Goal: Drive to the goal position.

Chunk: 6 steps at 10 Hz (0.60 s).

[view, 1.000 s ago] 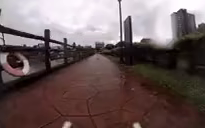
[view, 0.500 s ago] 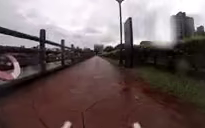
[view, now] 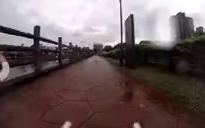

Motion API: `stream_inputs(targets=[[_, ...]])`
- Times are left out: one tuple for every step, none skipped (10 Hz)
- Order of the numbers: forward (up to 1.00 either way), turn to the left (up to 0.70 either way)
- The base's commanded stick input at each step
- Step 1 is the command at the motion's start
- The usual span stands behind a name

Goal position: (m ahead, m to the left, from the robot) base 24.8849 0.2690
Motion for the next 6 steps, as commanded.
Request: stream_inputs(targets=[[0.50,0.00],[0.50,0.00],[0.50,0.00],[0.50,0.00],[0.50,0.00],[0.50,0.00]])
